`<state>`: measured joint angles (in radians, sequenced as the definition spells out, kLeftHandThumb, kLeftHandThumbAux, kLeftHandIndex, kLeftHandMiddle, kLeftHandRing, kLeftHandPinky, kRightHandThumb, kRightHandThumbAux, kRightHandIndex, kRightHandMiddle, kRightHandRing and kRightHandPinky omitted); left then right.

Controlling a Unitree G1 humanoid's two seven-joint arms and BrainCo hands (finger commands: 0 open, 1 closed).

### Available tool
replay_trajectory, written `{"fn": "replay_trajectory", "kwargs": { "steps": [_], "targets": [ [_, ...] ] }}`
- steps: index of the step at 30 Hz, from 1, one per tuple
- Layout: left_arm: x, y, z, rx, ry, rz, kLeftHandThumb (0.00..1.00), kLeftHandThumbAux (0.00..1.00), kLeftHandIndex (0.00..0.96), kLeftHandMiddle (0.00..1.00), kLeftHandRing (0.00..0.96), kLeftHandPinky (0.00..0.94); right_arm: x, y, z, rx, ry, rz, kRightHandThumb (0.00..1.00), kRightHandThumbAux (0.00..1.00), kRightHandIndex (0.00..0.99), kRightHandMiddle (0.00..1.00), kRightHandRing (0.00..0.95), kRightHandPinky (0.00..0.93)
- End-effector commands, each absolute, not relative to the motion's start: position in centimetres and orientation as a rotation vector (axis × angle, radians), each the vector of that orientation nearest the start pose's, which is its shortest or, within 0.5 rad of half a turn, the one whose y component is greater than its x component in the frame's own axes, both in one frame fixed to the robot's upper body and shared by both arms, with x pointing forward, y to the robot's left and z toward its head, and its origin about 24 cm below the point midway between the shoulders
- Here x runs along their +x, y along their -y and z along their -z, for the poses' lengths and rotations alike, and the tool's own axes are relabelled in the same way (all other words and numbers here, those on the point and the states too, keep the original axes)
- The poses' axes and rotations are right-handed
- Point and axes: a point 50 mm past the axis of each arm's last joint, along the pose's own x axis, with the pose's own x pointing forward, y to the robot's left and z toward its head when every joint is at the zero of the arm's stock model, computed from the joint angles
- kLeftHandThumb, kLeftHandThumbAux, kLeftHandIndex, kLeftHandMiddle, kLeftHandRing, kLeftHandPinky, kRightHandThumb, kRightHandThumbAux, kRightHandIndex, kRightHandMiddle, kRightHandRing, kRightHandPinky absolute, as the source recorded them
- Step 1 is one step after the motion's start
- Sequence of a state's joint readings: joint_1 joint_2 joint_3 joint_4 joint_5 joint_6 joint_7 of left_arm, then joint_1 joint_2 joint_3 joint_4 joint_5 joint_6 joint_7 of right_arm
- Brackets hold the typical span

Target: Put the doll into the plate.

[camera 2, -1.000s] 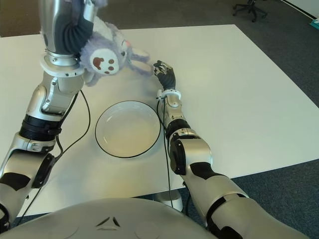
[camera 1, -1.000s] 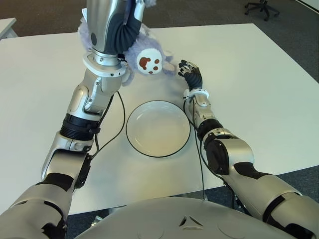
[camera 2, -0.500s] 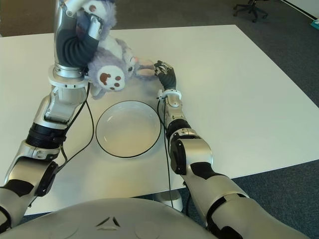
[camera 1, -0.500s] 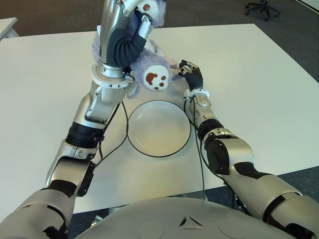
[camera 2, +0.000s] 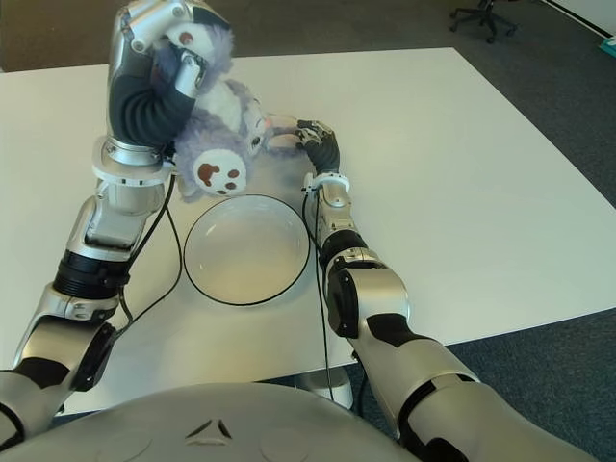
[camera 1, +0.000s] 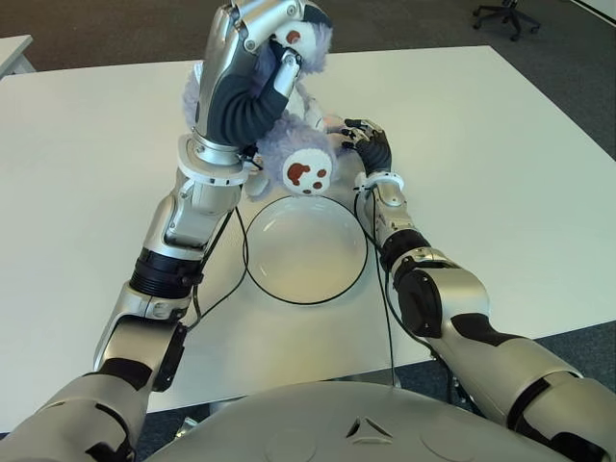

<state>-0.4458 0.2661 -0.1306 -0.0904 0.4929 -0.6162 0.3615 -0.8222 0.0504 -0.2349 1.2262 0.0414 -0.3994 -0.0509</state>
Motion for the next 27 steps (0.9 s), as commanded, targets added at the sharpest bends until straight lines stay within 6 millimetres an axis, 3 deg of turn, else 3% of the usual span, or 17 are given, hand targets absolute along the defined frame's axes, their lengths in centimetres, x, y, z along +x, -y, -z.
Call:
{"fn": "replay_trajectory", "kwargs": {
  "steps": [1,27],
  "targets": [
    [25.6,-10.9,-21.0,0.494,1.227,0.043,0.852,0.668,0.397,0.539,0.804,0.797,32.5,11.1,3.0,0.162,-0.389,0.044,0.698,0.731,0.404,0.272,0.293,0.338],
    [24.7,-10.4,-19.7,0.580,1.142,0.135,0.854,0.663,0.411,0.534,0.724,0.704,32.4,10.9,2.9,0.169,-0.375,0.041,0.698,0.729,0.406,0.255,0.272,0.327]
  ]
}}
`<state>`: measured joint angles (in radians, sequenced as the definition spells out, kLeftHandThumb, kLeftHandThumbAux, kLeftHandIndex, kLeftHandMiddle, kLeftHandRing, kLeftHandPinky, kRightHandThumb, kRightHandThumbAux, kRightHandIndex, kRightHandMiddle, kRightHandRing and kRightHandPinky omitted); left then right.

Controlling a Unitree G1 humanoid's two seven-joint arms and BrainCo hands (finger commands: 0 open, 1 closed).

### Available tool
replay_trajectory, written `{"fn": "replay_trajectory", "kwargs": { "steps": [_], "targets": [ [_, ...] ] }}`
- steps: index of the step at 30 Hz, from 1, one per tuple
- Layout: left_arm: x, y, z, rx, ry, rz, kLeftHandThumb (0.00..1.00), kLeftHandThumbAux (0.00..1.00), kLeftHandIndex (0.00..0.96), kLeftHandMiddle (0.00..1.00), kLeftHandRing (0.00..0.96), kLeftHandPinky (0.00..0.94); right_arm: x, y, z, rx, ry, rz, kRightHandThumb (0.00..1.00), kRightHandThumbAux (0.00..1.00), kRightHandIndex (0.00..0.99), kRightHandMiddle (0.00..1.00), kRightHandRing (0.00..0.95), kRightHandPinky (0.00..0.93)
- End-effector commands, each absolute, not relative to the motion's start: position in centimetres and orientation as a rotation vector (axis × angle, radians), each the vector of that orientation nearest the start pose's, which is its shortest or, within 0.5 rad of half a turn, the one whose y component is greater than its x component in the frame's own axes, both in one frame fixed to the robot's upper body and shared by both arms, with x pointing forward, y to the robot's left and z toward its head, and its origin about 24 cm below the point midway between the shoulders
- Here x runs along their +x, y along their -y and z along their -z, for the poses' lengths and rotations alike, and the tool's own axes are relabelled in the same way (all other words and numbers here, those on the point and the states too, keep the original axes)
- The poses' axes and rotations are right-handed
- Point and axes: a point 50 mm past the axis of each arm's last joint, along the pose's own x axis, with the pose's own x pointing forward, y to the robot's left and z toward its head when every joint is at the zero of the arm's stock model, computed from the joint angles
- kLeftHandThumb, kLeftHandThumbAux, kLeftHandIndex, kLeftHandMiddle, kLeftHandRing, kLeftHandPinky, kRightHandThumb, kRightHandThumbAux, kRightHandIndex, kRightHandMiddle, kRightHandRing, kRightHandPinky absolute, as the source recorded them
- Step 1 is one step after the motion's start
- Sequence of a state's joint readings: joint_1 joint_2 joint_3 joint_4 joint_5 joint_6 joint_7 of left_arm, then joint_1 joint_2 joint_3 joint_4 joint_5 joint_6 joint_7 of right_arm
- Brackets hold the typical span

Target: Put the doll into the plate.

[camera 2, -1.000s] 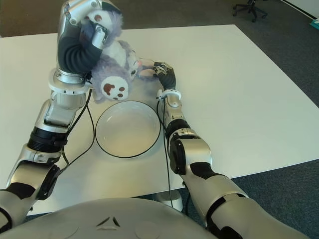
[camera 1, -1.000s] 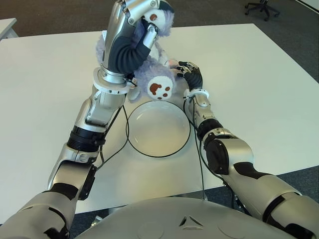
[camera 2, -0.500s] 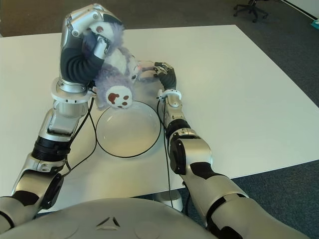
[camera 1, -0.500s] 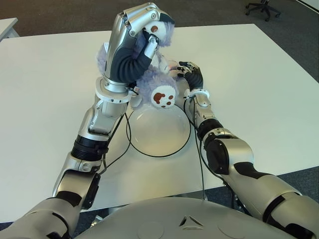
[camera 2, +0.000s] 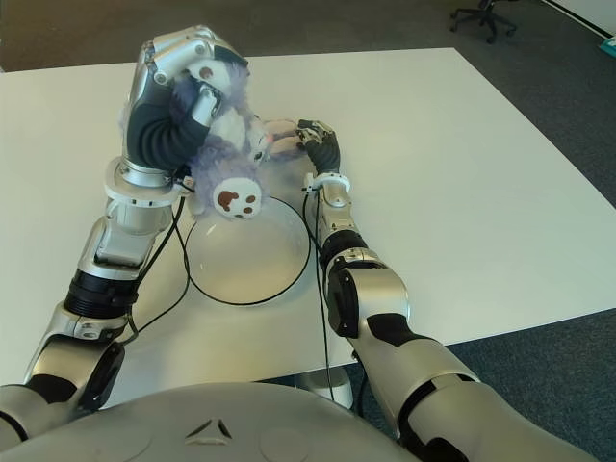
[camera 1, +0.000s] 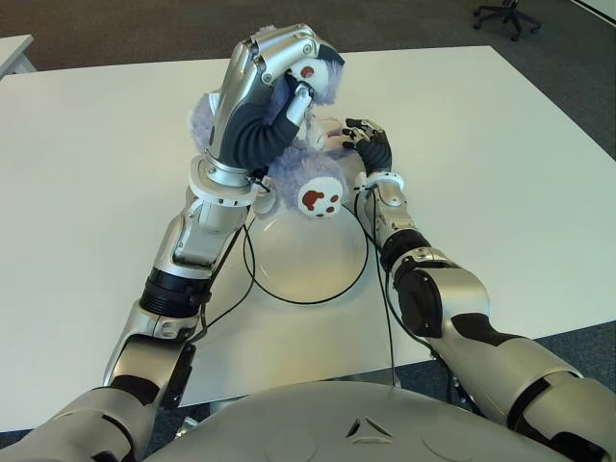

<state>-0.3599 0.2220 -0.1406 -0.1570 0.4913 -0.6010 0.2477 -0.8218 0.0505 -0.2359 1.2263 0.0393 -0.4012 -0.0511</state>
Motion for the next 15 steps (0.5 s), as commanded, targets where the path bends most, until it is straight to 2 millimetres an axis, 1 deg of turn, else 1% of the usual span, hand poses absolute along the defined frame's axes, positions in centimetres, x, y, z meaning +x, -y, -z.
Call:
{"fn": "replay_trajectory", "kwargs": {
  "steps": [1,7,15],
  "targets": [
    [24.64,-10.38,-19.68,0.586,1.138,0.136,0.854,0.663,0.411,0.534,0.723,0.703,32.41,10.95,2.94,0.168,-0.375,0.039,0.698,0.729,0.406,0.254,0.272,0.327],
    [24.17,-10.41,-19.55,0.572,1.135,0.149,0.854,0.663,0.411,0.536,0.712,0.724,32.40,10.96,2.94,0.169,-0.374,0.035,0.696,0.730,0.405,0.251,0.273,0.327],
    [23.79,-10.11,-19.16,0.553,1.118,0.172,0.853,0.665,0.408,0.531,0.697,0.689,32.74,10.65,2.55,0.183,-0.370,0.042,0.697,0.731,0.404,0.254,0.276,0.319]
  ]
}}
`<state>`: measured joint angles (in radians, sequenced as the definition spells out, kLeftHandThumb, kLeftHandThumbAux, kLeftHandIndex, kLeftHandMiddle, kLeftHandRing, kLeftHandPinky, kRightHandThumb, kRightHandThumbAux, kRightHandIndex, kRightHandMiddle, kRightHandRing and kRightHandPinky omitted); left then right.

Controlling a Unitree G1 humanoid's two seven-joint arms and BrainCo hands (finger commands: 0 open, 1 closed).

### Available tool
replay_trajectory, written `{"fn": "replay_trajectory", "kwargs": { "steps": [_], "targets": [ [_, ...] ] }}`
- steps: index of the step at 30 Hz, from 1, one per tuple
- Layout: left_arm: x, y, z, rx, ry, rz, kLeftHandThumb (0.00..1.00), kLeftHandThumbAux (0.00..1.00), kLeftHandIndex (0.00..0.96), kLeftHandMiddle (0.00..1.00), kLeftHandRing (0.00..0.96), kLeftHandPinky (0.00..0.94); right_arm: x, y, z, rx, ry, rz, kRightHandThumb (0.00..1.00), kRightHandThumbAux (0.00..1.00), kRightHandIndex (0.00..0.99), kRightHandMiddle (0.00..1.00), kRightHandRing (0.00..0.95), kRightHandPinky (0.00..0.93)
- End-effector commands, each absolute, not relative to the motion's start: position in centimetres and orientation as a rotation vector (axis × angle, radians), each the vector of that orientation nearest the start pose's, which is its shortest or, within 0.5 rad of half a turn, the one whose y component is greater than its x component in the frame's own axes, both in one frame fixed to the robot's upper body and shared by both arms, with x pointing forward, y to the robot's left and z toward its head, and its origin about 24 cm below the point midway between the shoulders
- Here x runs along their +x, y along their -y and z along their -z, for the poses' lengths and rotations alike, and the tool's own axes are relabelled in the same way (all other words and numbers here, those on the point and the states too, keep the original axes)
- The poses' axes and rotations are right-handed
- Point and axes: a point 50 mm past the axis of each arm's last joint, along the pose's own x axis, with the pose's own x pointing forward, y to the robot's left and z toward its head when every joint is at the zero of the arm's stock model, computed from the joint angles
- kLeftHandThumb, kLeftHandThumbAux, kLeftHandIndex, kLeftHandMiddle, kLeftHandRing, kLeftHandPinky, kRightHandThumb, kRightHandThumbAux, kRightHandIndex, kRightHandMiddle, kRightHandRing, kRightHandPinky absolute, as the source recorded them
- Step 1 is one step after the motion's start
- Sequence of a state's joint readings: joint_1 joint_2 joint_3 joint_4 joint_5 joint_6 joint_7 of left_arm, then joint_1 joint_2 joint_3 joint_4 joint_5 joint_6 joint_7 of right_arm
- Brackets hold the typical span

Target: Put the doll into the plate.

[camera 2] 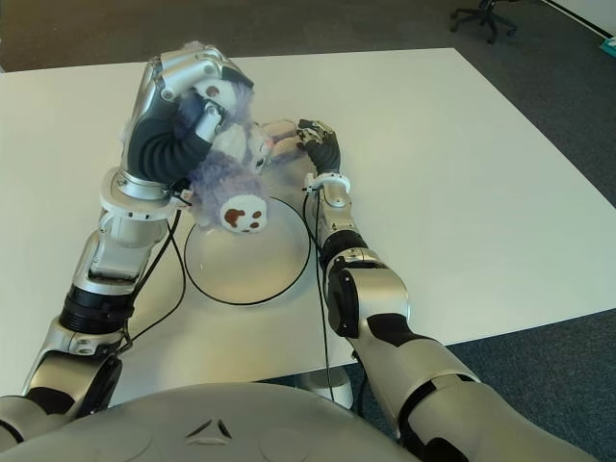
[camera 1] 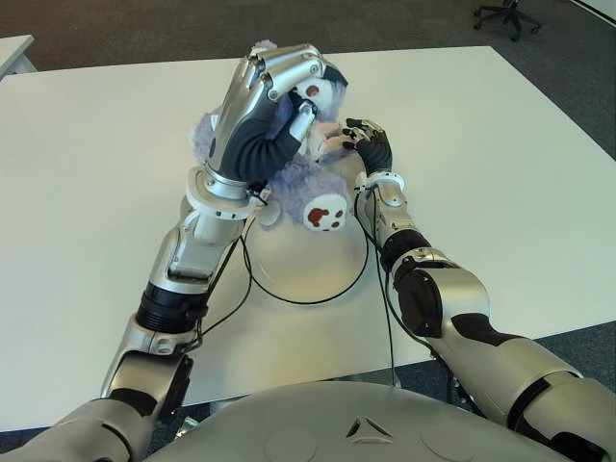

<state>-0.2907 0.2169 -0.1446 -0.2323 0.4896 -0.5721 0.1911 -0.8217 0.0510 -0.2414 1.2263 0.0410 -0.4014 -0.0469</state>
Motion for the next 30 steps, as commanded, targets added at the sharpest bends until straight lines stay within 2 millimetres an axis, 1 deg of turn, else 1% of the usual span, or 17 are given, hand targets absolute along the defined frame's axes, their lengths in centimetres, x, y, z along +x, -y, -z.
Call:
{"fn": "replay_trajectory", "kwargs": {
  "steps": [1,6,17,18,24,30],
  "targets": [
    [23.7,-10.1,-19.1,0.551,1.114,0.181,0.853,0.665,0.407,0.530,0.692,0.680,32.7,10.7,2.6,0.186,-0.373,0.045,0.697,0.732,0.403,0.254,0.275,0.316],
    [23.6,-10.0,-18.9,0.519,1.103,0.212,0.852,0.667,0.405,0.527,0.683,0.654,32.7,10.6,2.6,0.192,-0.375,0.054,0.697,0.733,0.402,0.251,0.271,0.308],
    [23.1,-9.6,-18.2,0.454,1.072,0.289,0.850,0.668,0.403,0.522,0.713,0.666,32.6,10.5,2.6,0.218,-0.378,0.072,0.699,0.733,0.402,0.236,0.252,0.292],
    [23.1,-9.5,-18.2,0.454,1.070,0.292,0.850,0.668,0.404,0.521,0.708,0.644,32.7,10.5,2.6,0.219,-0.378,0.071,0.700,0.733,0.402,0.242,0.253,0.295],
    [23.0,-9.3,-17.9,0.447,1.067,0.318,0.850,0.668,0.407,0.517,0.686,0.610,32.6,10.5,2.6,0.200,-0.370,0.059,0.701,0.734,0.402,0.255,0.257,0.296],
    [22.9,-9.1,-17.7,0.428,1.077,0.344,0.850,0.668,0.408,0.515,0.677,0.619,32.6,10.5,2.7,0.190,-0.367,0.048,0.702,0.734,0.401,0.265,0.263,0.302]
  ]
}}
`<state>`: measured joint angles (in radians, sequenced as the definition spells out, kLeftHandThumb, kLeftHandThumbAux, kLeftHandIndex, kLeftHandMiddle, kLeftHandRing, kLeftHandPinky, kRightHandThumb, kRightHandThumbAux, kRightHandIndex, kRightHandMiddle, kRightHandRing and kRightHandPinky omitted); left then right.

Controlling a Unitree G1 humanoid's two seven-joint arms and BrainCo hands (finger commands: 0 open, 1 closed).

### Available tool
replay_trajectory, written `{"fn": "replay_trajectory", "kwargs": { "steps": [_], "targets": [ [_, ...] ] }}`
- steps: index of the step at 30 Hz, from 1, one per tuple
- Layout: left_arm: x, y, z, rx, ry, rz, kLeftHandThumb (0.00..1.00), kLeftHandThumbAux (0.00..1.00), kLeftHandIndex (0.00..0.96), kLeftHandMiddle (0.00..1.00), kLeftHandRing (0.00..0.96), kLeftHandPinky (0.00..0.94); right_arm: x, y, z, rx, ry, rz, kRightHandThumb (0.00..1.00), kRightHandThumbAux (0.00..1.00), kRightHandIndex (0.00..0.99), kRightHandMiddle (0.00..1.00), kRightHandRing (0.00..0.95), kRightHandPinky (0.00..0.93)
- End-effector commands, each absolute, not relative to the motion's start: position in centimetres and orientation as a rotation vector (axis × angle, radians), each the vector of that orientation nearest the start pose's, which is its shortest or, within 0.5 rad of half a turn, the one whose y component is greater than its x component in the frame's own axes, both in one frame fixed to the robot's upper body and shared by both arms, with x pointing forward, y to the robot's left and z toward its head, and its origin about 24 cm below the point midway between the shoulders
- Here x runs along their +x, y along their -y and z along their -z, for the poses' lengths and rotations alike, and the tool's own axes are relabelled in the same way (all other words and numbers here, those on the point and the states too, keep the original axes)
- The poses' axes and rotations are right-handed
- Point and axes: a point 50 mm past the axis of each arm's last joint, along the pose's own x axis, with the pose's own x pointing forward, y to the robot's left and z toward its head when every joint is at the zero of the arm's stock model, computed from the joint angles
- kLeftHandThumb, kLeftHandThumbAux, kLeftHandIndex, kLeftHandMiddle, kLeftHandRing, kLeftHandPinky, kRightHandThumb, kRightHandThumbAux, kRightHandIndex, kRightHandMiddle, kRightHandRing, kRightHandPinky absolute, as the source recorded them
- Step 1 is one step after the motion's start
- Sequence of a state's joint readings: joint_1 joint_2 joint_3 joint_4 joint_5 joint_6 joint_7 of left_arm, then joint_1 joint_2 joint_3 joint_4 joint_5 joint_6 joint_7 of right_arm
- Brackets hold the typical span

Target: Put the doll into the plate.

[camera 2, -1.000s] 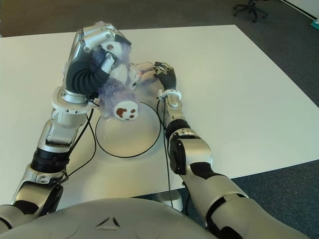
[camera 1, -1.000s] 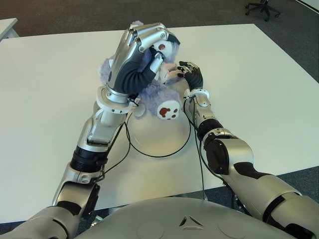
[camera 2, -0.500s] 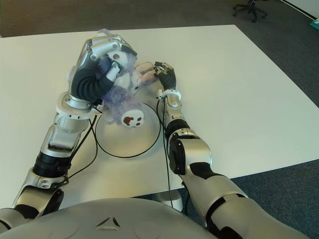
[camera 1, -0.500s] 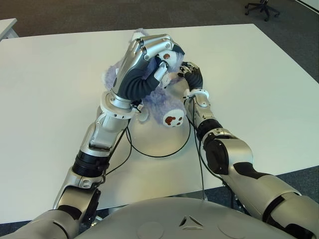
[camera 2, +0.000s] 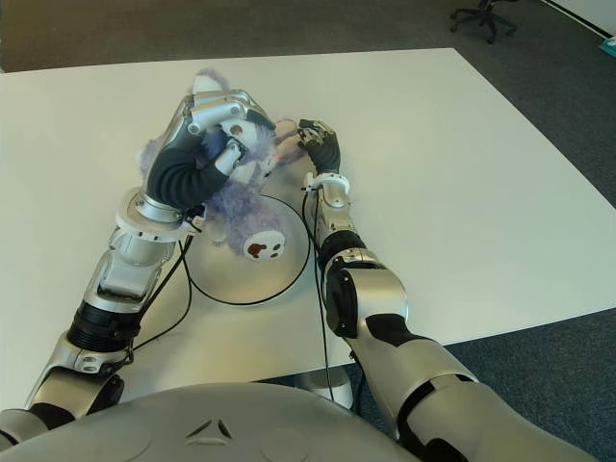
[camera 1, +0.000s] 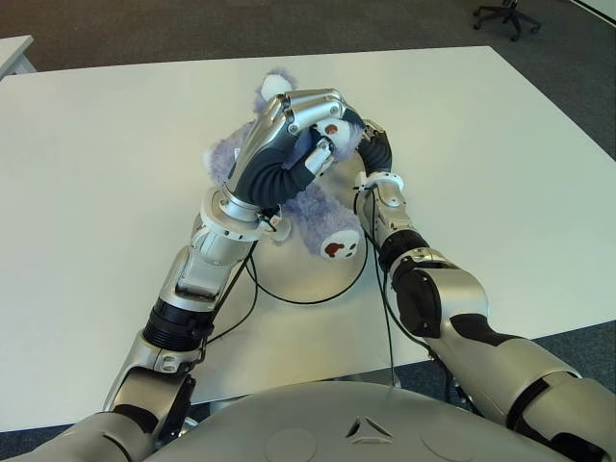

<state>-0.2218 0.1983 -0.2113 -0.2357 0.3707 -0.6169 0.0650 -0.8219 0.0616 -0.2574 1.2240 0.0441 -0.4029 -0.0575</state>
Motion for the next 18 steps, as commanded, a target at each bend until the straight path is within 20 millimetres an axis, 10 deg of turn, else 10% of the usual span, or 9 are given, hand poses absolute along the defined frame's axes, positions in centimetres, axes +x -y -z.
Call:
{"fn": "replay_trajectory", "kwargs": {
  "steps": [1,18],
  "targets": [
    [22.92,-9.12,-17.67,0.425,1.075,0.348,0.849,0.668,0.408,0.515,0.676,0.620,32.58,10.49,2.65,0.188,-0.367,0.046,0.701,0.734,0.401,0.265,0.264,0.303],
    [22.83,-9.03,-17.56,0.429,1.053,0.372,0.847,0.666,0.413,0.521,0.657,0.619,32.52,10.25,2.68,0.181,-0.367,0.040,0.701,0.734,0.400,0.255,0.252,0.280]
  ]
}}
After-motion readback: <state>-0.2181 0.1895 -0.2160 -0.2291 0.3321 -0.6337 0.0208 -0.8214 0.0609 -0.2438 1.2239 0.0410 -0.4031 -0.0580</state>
